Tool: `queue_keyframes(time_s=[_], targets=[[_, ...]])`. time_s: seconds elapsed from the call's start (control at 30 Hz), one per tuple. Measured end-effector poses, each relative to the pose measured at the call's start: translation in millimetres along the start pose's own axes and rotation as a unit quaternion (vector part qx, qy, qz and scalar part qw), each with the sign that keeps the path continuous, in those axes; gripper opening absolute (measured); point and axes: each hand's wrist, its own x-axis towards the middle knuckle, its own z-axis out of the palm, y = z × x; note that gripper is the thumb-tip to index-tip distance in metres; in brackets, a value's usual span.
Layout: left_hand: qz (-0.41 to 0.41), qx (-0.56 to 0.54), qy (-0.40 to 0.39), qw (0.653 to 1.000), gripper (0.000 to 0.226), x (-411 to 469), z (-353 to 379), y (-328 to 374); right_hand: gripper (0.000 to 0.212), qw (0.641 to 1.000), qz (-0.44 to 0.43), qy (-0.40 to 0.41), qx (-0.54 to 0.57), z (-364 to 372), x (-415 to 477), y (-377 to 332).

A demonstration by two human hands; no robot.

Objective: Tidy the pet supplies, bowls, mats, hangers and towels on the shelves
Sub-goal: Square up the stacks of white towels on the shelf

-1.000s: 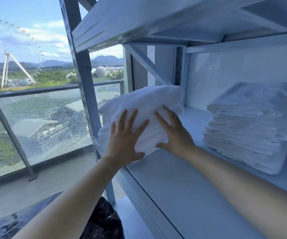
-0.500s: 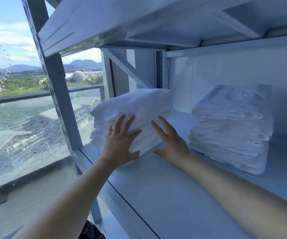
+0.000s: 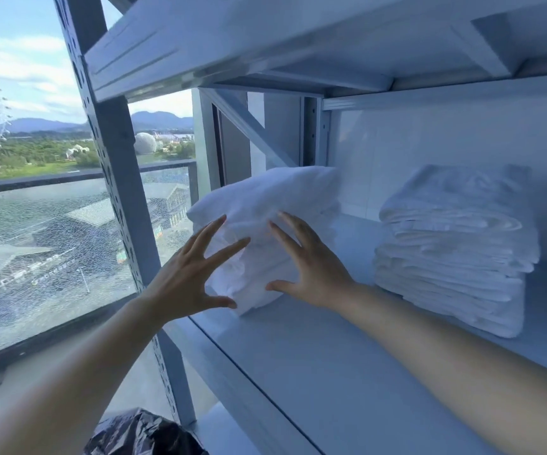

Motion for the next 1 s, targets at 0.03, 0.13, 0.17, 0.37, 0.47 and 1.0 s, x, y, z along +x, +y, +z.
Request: queue_keyframes(time_s=[0.03, 0.13, 0.17, 0.37, 0.47, 1.0], targets=[[-0.005, -0.011, 0.001, 1.000, 0.108, -3.0, 0.8, -3.4, 0.101, 1.000, -0.010, -0.001, -0.002, 2.4, 2.2, -5.8], [-0.042, -0.055, 0.000, 0.998, 0.125, -4.7, 8.5, -8.0, 0.104, 1.000, -0.021, -0.011, -0.008, 10.1, 8.4, -17.8], [-0.049, -0.063, -0.006, 0.997, 0.128, -3.3, 12.3, -8.1, 0.105, 1.000, -0.020, -0.013, -0.013, 11.9, 10.1, -19.4], [-0.046, -0.081, -0.010, 0.996, 0.123, 9.7, 34.7, 1.8, 0.101, 1.000, -0.002, -0.008, -0.021, 19.2, 8.6, -13.2], [-0.037, -0.086, -0.014, 0.996, 0.120, 20.9, 46.6, 4.7, 0.100, 1.000, 0.023, 0.005, -0.011, 20.8, 2.2, -1.5], [0.011, -0.169, -0.025, 0.985, 0.108, 121.0, 113.9, 22.2, 0.101, 0.976, 0.191, -0.048, -0.088, 7.0, -2.9, 65.4]])
